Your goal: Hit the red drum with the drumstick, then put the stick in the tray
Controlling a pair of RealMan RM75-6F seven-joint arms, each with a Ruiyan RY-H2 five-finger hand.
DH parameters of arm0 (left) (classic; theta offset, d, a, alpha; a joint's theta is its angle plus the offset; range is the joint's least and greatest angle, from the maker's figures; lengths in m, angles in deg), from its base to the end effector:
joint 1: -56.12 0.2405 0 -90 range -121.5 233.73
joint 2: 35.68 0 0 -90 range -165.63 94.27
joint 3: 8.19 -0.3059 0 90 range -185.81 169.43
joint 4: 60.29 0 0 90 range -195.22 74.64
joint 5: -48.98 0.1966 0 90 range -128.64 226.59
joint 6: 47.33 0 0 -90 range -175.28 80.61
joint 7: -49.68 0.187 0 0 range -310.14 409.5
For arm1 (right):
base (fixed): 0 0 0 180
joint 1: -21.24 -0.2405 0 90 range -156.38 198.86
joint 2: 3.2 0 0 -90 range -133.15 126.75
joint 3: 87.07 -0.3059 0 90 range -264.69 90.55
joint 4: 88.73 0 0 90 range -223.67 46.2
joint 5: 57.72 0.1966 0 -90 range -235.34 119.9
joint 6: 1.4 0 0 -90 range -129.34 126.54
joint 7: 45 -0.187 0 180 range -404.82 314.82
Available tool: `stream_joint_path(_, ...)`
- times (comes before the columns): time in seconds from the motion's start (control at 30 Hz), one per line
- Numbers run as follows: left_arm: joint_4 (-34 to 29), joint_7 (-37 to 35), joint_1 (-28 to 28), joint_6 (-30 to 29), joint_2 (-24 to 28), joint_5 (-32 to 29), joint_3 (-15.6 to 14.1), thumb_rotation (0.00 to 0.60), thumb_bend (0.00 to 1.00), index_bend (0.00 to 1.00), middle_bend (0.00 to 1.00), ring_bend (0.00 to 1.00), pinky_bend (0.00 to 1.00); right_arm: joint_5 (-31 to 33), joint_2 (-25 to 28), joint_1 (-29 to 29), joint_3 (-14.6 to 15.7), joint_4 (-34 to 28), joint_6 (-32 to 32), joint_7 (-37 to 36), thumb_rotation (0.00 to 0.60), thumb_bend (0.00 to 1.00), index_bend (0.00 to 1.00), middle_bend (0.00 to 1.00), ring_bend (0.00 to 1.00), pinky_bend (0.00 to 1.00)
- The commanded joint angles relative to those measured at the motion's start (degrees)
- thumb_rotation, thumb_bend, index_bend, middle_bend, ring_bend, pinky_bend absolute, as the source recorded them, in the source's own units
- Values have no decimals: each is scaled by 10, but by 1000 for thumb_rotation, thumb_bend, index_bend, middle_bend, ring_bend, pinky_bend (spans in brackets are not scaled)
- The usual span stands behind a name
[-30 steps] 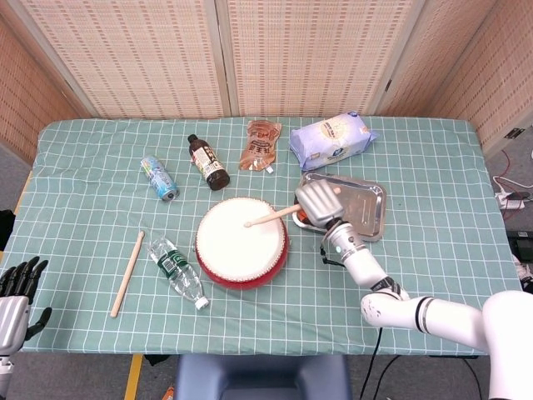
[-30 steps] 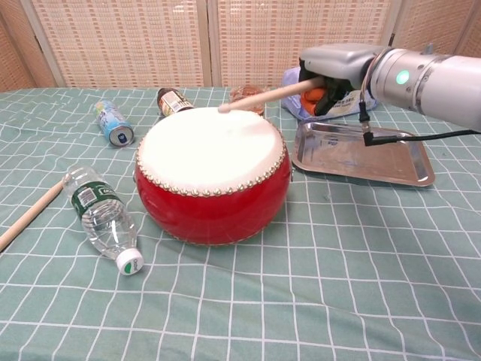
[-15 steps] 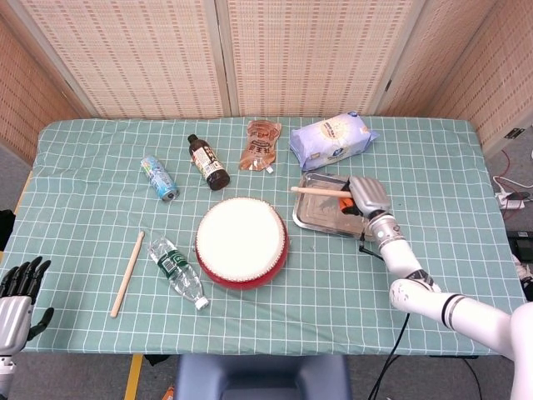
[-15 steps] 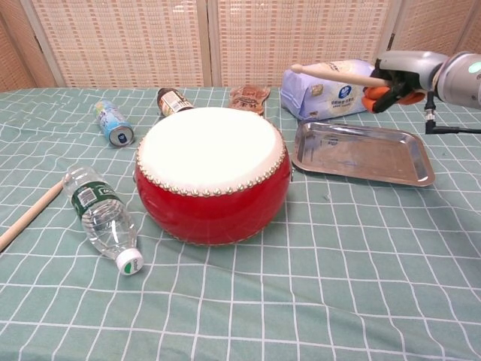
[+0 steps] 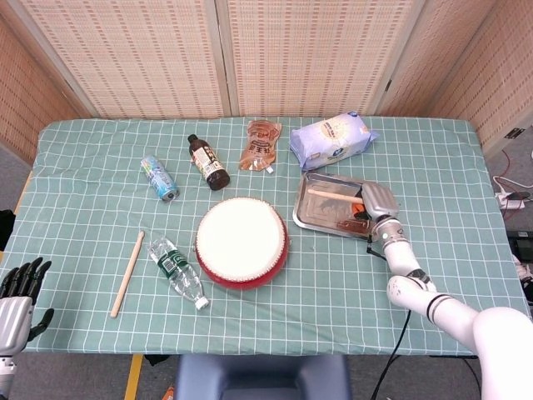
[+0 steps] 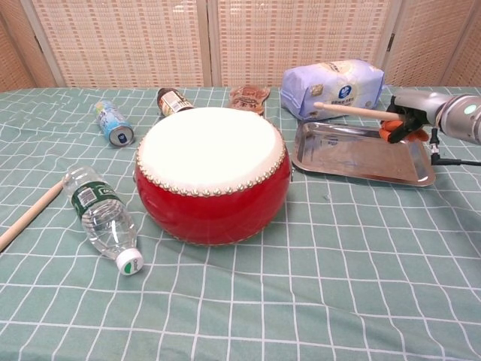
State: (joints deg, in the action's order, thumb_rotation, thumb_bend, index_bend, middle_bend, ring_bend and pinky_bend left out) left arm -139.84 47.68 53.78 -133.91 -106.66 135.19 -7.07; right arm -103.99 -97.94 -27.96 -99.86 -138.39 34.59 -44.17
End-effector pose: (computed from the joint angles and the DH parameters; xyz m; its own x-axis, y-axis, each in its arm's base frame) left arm -0.3929 0.2064 0.1689 0.4585 0.0192 0.8885 0.8878 0.0348 -0.4589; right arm -0.2783 -0.5141 -0.0006 0.2303 -0.3486 0.9086 -0.9605 0.0686 0.2698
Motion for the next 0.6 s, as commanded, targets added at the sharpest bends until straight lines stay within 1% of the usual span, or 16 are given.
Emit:
stream_joint_path(0.03, 0, 1, 1, 2, 0, -2, 0, 600, 293, 0, 0, 0, 17, -18, -58, -14, -10, 89, -31, -20, 600, 740, 802, 678, 577, 608)
stream_joint_path(0.1, 0, 0, 1, 3, 0, -3, 0, 600, 293, 0, 0, 0, 17, -24, -72, -18, -15, 113, -38, -27, 600, 677, 678, 573, 467, 504)
stream_joint_path(0.13, 0, 0, 1, 3, 0, -3, 0, 600, 293, 0, 0, 0, 17, -28, -80, -20, -18, 127, -43, -32, 600, 654, 633, 539, 432, 470)
stream_joint_path(0.2, 1, 0, 1, 3, 0, -3, -1, 600, 294, 0, 0, 0, 17, -34, -90, -22, -23, 144, -50, -42, 600, 574, 507, 443, 333, 378)
stream_joint_path(0.27, 2, -1, 1, 4, 0, -5, 0, 600, 293, 0, 0, 0, 17, -45, -97, -23, -27, 155, -56, -53, 600, 516, 427, 378, 261, 317)
stream_joint_path(0.33, 4, -3, 1, 5, 0, -6, 0, 600, 293, 0, 0, 0, 17, -57, -100, -23, -29, 163, -58, -64, 600, 420, 306, 290, 150, 232)
stream_joint_path(0.4, 5, -4, 1, 5, -1, -6, 1, 600, 293, 0, 0, 0, 17, -68, -101, -22, -33, 166, -56, -75, 600, 330, 225, 233, 91, 185)
stream_joint_path(0.43, 5, -4, 0, 5, -1, -5, 1, 600, 292, 0, 0, 0, 17, -73, -100, -21, -34, 165, -56, -80, 600, 299, 204, 218, 77, 172)
stream_joint_path(0.5, 6, -5, 0, 6, -2, -4, 0, 600, 292, 0, 0, 0, 17, -83, -98, -20, -36, 163, -52, -89, 600, 196, 142, 178, 40, 137)
stream_joint_path(0.53, 7, -5, -1, 6, -2, -4, 0, 600, 293, 0, 0, 0, 17, -91, -96, -19, -37, 161, -48, -94, 600, 152, 122, 167, 30, 127)
stream_joint_path(0.6, 7, -6, -1, 6, -2, -3, 1, 600, 293, 0, 0, 0, 17, -101, -92, -16, -39, 153, -43, -102, 600, 100, 94, 152, 17, 115)
